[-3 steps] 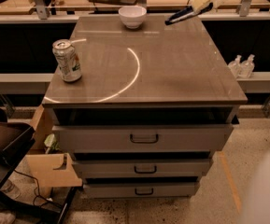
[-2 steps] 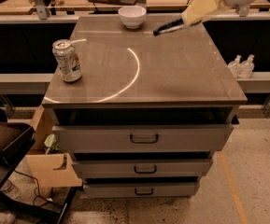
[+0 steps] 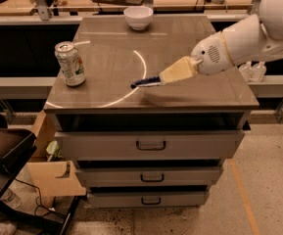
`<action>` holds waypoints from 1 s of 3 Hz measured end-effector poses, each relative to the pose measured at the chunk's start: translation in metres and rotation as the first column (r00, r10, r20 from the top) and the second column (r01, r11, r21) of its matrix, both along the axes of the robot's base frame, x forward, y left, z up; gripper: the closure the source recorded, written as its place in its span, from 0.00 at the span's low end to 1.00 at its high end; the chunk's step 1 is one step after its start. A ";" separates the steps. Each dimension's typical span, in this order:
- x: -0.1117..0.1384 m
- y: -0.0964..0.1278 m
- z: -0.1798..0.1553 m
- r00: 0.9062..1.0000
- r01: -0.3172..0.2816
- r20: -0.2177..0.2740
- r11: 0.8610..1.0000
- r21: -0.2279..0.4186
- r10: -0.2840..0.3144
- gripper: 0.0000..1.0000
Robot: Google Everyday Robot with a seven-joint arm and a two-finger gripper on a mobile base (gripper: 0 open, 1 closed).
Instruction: Move rxbar blueberry near 7up can
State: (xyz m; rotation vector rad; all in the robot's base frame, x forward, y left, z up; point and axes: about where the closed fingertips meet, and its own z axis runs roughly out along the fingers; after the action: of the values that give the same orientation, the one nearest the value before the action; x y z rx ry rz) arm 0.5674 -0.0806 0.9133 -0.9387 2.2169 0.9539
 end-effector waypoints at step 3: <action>0.028 0.062 -0.017 0.972 -0.100 0.216 0.995 0.008 0.096 1.00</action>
Offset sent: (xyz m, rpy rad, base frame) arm 0.0306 0.0627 -0.0303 0.0207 -0.2410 0.0936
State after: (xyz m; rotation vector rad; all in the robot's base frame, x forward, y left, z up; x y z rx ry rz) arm 0.5954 -0.0187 0.8964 -1.0978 1.9929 0.8702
